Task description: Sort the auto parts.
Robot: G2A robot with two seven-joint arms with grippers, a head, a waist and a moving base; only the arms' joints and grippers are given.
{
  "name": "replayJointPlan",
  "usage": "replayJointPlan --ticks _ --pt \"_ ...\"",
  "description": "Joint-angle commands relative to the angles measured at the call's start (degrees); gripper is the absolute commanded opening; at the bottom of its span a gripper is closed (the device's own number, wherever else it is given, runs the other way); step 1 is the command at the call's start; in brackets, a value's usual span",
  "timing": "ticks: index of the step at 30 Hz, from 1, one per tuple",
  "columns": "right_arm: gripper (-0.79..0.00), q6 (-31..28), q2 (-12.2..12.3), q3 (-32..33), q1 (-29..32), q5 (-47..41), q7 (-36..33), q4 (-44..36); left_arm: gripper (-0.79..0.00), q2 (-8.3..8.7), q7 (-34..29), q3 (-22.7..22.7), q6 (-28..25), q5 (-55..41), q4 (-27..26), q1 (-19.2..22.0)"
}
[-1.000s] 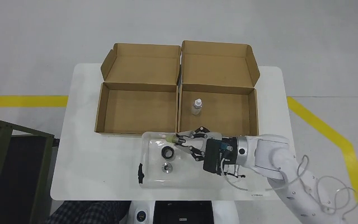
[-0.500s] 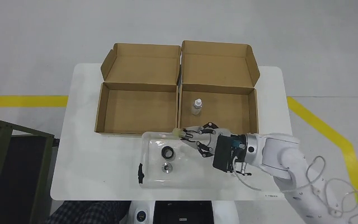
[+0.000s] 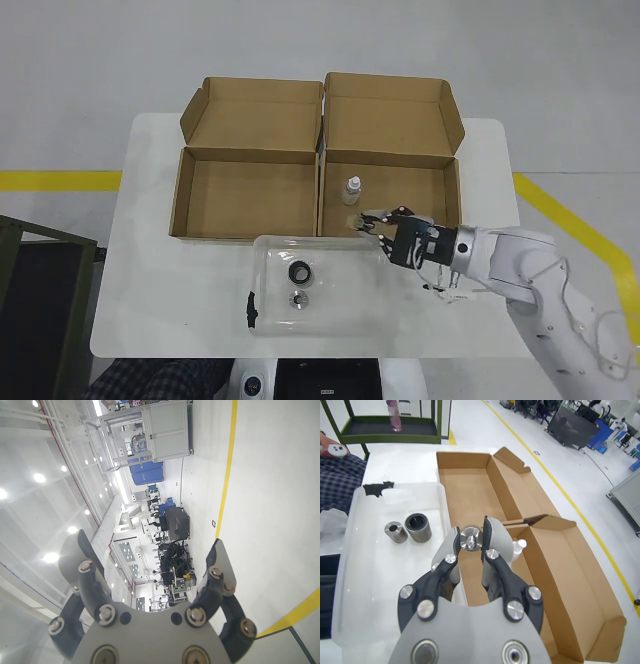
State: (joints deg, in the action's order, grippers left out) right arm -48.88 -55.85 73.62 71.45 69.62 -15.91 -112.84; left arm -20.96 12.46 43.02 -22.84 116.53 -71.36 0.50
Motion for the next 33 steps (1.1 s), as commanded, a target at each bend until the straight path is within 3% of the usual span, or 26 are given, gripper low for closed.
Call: replayJointPlan --ticks 1,10,33 --pt "-0.785 -0.3 0.2 0.7 -0.2 -0.3 -1.9 0.8 0.000 0.00 0.0 0.0 0.0 0.0 0.0 0.0" --pt "-0.785 -0.7 0.4 0.8 -3.4 -0.4 -7.5 5.1 0.000 0.00 0.0 0.0 0.0 0.0 0.0 0.0" --pt "-0.785 2.1 -1.7 -10.3 -15.7 1.3 -11.4 19.8 0.000 0.00 0.0 0.0 0.0 0.0 0.0 0.0"
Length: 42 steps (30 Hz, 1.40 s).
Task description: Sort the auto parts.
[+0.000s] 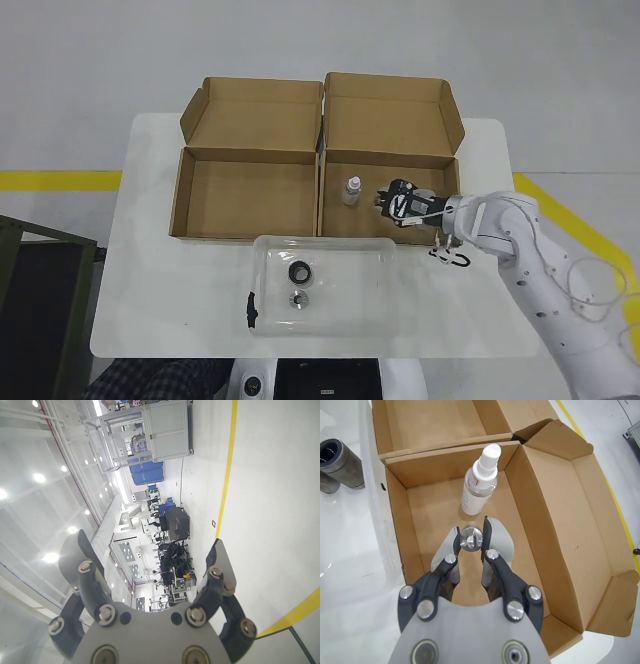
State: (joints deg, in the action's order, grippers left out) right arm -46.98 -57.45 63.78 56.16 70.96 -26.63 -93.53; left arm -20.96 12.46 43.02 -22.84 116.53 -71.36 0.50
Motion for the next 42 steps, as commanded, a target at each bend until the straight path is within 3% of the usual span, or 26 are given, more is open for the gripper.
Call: replayJointPlan --ticks 1,12,22,26,27,28,29,35,42 --pt "-0.785 0.5 -0.2 -1.0 -0.9 -0.1 -1.3 0.9 0.000 0.00 0.0 0.0 0.0 0.0 0.0 0.0" --pt "-0.785 1.7 -1.4 -5.1 -4.7 -0.1 -2.3 5.8 0.000 0.00 0.0 0.0 0.0 0.0 0.0 0.0" --pt "-0.686 1.8 -2.4 -8.1 -7.5 -0.1 -3.4 9.5 0.000 0.00 0.0 0.0 0.0 0.0 0.0 0.0" --pt "-0.456 2.0 -2.7 -9.1 -8.2 -0.2 -3.4 10.4 0.000 0.00 0.0 0.0 0.0 0.0 0.0 0.0" --pt "-0.317 2.1 -2.8 -9.3 -8.4 -0.2 -3.4 10.6 0.000 0.00 0.0 0.0 0.0 0.0 0.0 0.0" --pt "-0.089 2.2 -2.9 -9.5 -8.6 -0.3 -3.4 10.7 0.000 0.00 0.0 0.0 0.0 0.0 0.0 0.0" --pt "0.000 2.4 -3.0 -9.6 -8.8 -0.5 -3.4 10.7 0.000 0.00 0.0 0.0 0.0 0.0 0.0 0.0" --pt "0.000 3.2 -3.0 -8.9 -8.7 -0.8 -3.5 9.3 0.000 0.00 0.0 0.0 0.0 0.0 0.0 0.0" --pt "0.000 3.0 -1.6 -3.8 -5.6 -1.6 -4.3 2.7 0.000 0.00 0.0 0.0 0.0 0.0 0.0 0.0"
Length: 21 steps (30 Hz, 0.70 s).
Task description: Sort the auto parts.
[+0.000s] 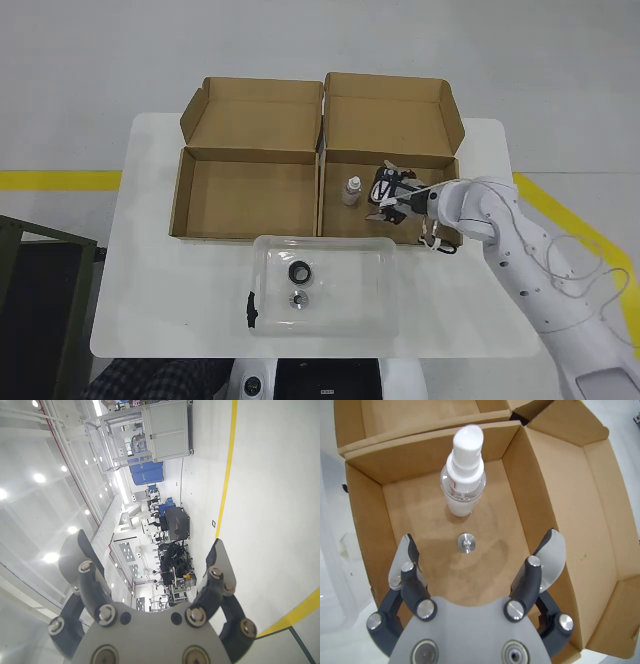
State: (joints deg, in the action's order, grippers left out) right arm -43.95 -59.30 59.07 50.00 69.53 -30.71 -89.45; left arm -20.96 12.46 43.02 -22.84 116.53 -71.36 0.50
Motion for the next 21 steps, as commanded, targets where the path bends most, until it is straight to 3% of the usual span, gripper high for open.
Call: replayJointPlan --ticks 1,10,21 --pt "0.000 0.0 0.5 1.8 1.3 -0.4 -0.5 -2.7 0.000 0.00 0.0 0.0 0.0 0.0 0.0 0.0" --pt "0.000 -0.8 1.8 7.0 6.2 -3.0 -2.4 -14.7 0.000 0.00 0.0 0.0 0.0 0.0 0.0 0.0" --pt "0.000 0.1 1.9 3.5 11.2 -4.2 -3.9 -26.4 0.000 0.00 0.0 0.0 0.0 0.0 0.0 0.0"
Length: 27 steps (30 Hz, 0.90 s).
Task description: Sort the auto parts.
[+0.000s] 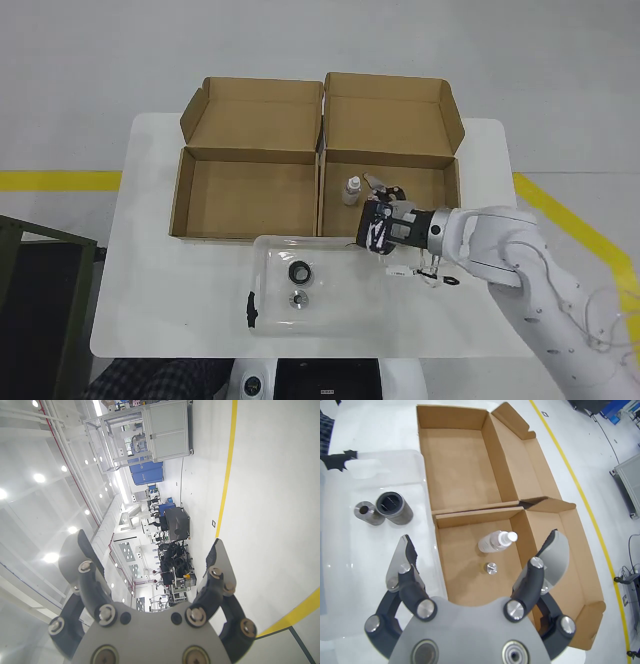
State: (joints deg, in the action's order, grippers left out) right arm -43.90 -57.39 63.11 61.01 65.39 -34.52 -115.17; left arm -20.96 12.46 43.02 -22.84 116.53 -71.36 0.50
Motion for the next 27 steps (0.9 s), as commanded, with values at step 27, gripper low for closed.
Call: replayJointPlan --ticks 27 --pt "0.000 0.6 -4.4 -20.8 -5.7 8.1 6.0 3.5 0.000 0.00 0.0 0.0 0.0 0.0 0.0 0.0"
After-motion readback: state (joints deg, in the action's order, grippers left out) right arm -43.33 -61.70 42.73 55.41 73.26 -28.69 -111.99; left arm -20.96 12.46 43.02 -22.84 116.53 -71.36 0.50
